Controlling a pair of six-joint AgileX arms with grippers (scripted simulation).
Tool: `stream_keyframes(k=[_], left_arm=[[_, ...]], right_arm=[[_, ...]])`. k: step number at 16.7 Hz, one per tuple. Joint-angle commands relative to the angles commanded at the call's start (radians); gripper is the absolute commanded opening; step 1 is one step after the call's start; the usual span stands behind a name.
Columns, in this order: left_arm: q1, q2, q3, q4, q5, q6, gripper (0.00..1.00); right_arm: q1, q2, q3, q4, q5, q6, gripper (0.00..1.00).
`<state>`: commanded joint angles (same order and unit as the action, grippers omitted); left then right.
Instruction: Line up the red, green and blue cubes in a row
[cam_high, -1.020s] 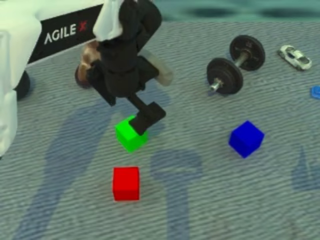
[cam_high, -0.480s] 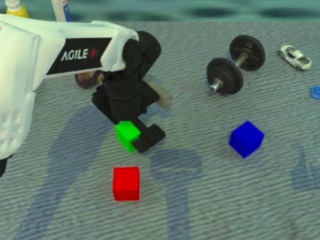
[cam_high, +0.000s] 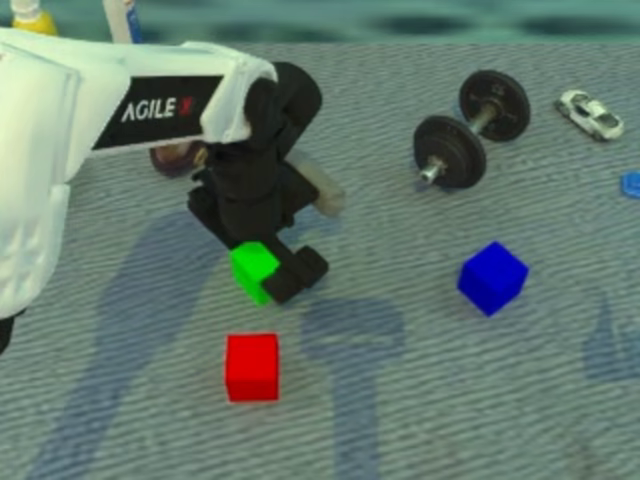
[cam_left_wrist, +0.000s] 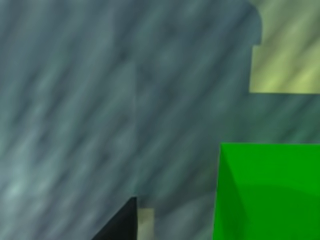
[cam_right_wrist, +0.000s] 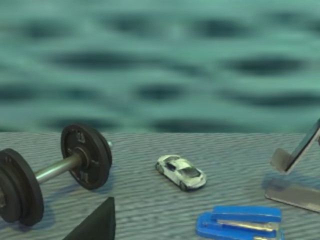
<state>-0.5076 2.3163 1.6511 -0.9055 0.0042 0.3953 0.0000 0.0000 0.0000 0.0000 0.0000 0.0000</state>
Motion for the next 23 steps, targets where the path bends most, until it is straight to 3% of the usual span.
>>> stream_keyframes(k=[7, 17, 23], left_arm=[[0.0, 0.0, 0.0, 0.0, 0.0, 0.0, 0.02], [-0.003, -0.029, 0.01, -0.014, 0.01, -0.005, 0.0], [0.008, -0.081, 0.123, -0.189, 0.009, -0.004, 0.0]], right_arm=[[0.0, 0.0, 0.0, 0.0, 0.0, 0.0, 1.0], [0.0, 0.0, 0.0, 0.0, 0.0, 0.0, 1.0], [0.0, 0.0, 0.0, 0.0, 0.0, 0.0, 1.0]])
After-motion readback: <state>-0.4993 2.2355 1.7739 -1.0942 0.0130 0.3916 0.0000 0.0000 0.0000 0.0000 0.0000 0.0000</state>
